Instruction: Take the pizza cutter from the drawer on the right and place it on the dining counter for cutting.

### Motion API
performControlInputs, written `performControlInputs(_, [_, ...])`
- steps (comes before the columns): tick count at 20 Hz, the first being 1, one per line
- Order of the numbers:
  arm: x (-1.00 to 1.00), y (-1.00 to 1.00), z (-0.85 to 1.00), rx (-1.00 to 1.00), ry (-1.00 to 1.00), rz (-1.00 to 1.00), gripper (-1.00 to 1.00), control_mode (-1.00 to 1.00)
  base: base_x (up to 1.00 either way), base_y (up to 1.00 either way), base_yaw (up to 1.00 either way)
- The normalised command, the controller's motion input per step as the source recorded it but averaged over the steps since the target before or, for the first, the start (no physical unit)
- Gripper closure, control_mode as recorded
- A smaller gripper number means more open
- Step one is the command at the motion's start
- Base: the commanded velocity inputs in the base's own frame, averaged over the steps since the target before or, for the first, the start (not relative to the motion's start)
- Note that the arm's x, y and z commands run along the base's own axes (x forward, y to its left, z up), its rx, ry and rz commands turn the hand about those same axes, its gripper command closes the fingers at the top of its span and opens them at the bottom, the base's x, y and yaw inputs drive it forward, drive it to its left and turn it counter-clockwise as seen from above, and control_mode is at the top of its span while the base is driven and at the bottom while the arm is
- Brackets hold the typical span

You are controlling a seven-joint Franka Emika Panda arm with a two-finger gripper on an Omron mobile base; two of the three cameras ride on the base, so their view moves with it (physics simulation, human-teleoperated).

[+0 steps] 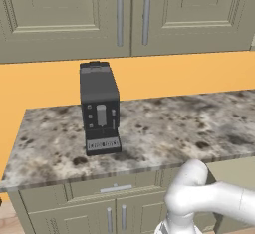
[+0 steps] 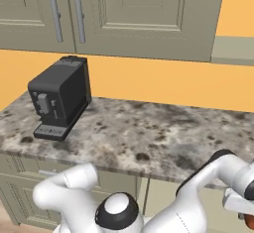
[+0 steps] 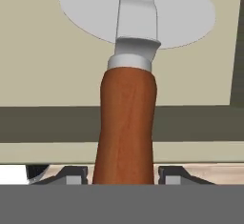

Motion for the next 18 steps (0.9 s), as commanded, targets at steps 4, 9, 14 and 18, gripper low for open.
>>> performControlInputs(4, [-0.29, 0.23, 0.76, -0.01, 0.0, 0.0, 1.0, -1.0, 0.0, 0.0, 0.0])
performControlInputs(9, [-0.19, 0.45, 0.79, -0.01, -0.02, 0.0, 1.0, -1.0, 0.0, 0.0, 0.0])
performControlInputs(14, [-0.03, 0.92, 0.68, 0.0, -0.13, 0.05, 1.0, -1.0, 0.0, 0.0, 0.0])
performControlInputs(18, [0.0, 0.98, 0.71, 0.0, -0.14, 0.08, 1.0, -1.0, 0.0, 0.0, 0.0])
